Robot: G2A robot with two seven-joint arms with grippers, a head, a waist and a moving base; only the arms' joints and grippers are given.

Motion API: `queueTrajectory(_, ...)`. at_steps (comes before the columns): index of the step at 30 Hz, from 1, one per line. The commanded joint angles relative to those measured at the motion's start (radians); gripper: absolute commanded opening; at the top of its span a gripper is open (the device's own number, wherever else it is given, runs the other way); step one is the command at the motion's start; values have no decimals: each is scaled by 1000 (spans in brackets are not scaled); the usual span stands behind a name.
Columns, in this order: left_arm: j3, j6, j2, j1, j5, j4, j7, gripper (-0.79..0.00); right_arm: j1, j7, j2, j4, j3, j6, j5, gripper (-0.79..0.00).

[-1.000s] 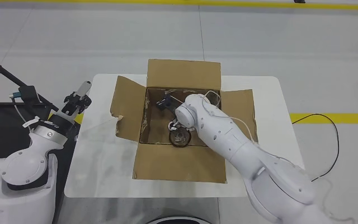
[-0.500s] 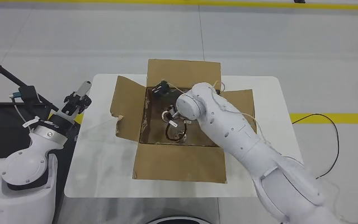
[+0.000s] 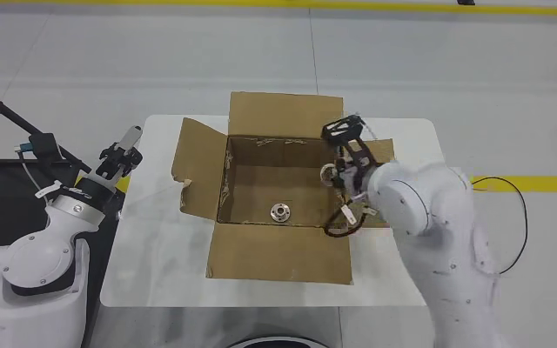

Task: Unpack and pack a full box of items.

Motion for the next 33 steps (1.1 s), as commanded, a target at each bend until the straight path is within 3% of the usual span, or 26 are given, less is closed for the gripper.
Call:
queueTrajectory(1, 0, 0, 0, 0, 0, 0, 0, 0, -74, 0, 15, -58, 123, 24, -59, -785)
queueTrajectory(6, 0, 0, 0, 0, 0, 0, 0, 0, -162, -9, 36, -64, 334, 83, -153, -785)
queueTrajectory(15, 0, 0, 0, 0, 0, 0, 0, 0, -242, -180, 45, 165, 543, 80, 36, -785)
queueTrajectory(23, 0, 0, 0, 0, 0, 0, 0, 0, -194, -218, 54, 406, 507, 13, 63, -785)
queueTrajectory(33, 0, 0, 0, 0, 0, 0, 0, 0, -129, -243, 63, 581, 459, -18, 65, -785)
